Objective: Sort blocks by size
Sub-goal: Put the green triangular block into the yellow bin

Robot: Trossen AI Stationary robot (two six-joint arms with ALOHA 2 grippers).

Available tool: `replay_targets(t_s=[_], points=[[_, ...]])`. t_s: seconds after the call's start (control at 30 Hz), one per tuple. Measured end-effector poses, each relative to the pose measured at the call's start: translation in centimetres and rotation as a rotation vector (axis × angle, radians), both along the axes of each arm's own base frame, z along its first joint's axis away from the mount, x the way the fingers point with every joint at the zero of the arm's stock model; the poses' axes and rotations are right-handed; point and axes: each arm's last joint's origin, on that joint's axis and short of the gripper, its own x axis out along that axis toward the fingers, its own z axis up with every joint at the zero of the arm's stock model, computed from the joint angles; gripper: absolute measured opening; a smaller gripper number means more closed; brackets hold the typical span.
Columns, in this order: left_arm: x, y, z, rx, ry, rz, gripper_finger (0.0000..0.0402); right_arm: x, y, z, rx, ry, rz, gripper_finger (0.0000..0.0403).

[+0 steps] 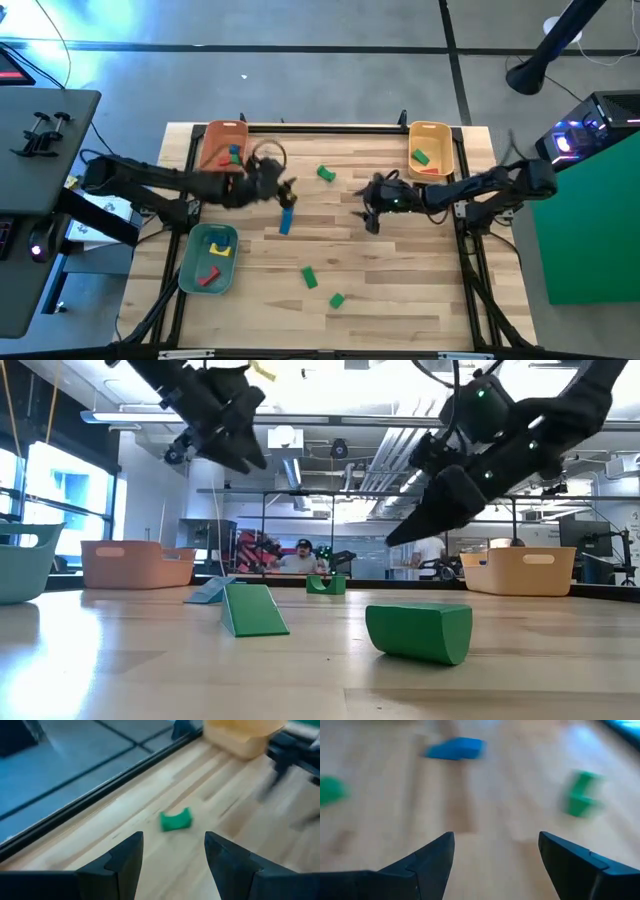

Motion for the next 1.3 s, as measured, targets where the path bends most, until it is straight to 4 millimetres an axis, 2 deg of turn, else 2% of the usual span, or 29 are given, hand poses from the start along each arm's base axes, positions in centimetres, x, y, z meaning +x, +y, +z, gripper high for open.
replay_targets(t_s=[0.2, 0.3, 0.4, 0.5, 0.6, 0.97, 1.17, 1.3], points=[[1.6, -3.7, -1.6, 0.096, -0.102, 0.023, 0.0197, -3.2, -0.8, 3.7, -0.207, 0.031, -0.288, 0.0286], [2.5, -4.7, -2.3, 0.119, -0.135, 0.029, 0.0197, -5.3, -1.9, 5.3, -0.178, -0.021, -0.56, 0.0286], [3.2, -5.1, -3.1, 0.14, -0.129, 0.024, 0.0197, -7.1, -3.1, 5.8, -0.073, -0.023, -0.668, 0.0286], [3.6, -5.2, -3.9, 0.152, -0.106, 0.017, 0.0197, -7.7, -3.9, 5.2, 0.056, 0.019, -0.659, 0.0286], [3.8, -4.9, -4.2, 0.155, -0.095, 0.027, 0.0197, -7.5, -4.6, 4.1, 0.102, 0.075, -0.686, 0.0286], [5.0, -3.8, -2.4, 0.188, -0.251, 0.042, 0.0197, -6.2, -5.4, -0.3, 0.034, 0.319, -0.769, 0.0286], [5.3, -3.6, -1.7, 0.216, -0.3, 0.037, 0.0197, -7.3, -5.3, -1.0, -0.016, 0.418, -0.883, 0.0285], [5.3, -3.7, -1.8, 0.208, -0.289, 0.01, 0.0197, -8.0, -5.2, -0.7, -0.021, 0.435, -0.937, 0.0285]])
